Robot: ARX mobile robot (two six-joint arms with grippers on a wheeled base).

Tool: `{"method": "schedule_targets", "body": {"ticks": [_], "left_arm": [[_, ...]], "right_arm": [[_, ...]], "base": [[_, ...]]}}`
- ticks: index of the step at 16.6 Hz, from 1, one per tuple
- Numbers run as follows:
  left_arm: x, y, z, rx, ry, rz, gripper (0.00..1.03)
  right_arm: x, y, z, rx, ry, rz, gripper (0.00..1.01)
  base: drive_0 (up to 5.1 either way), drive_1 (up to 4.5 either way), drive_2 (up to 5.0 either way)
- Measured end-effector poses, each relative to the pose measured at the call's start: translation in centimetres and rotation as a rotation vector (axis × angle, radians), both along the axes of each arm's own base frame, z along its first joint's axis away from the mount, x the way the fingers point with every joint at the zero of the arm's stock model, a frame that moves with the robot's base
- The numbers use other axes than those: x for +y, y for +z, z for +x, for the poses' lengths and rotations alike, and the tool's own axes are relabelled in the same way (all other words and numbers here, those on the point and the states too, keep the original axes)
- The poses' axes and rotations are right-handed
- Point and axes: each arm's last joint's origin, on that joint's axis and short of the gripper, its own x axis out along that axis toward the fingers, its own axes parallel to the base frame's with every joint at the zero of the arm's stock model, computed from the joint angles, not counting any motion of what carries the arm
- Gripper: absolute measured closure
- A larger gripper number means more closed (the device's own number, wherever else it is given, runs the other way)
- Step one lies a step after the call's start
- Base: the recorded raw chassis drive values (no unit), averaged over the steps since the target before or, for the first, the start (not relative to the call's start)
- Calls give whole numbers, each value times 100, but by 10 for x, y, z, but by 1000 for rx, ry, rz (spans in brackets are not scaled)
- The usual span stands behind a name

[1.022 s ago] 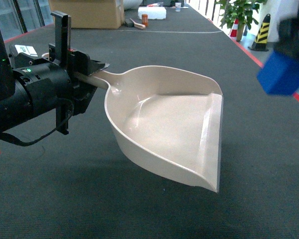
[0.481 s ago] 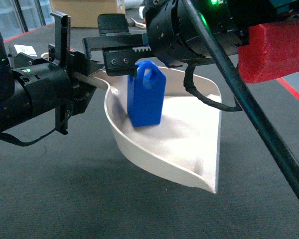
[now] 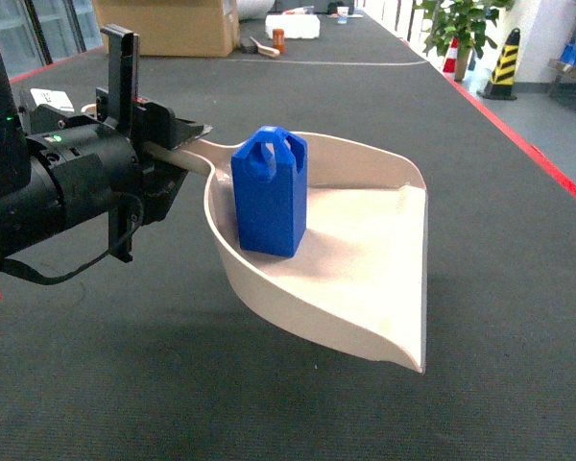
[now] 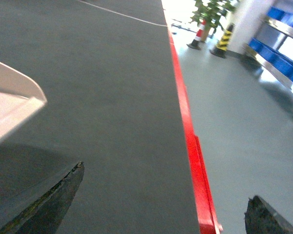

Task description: Place part in tray to right shelf

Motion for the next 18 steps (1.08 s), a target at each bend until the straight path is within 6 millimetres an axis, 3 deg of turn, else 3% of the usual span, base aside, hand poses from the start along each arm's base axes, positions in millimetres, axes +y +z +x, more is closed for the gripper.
{"method": "schedule_targets", "body": {"ticks": [8, 18], "left_arm": [[0, 0, 0, 0, -1, 0, 85], [0, 0, 0, -1, 1, 0, 85]], "right_arm": [[-2, 15, -12, -100, 16, 20, 3], [-2, 15, -12, -101, 19, 20, 3]], "base": [[0, 0, 0], [500, -245, -245]]}}
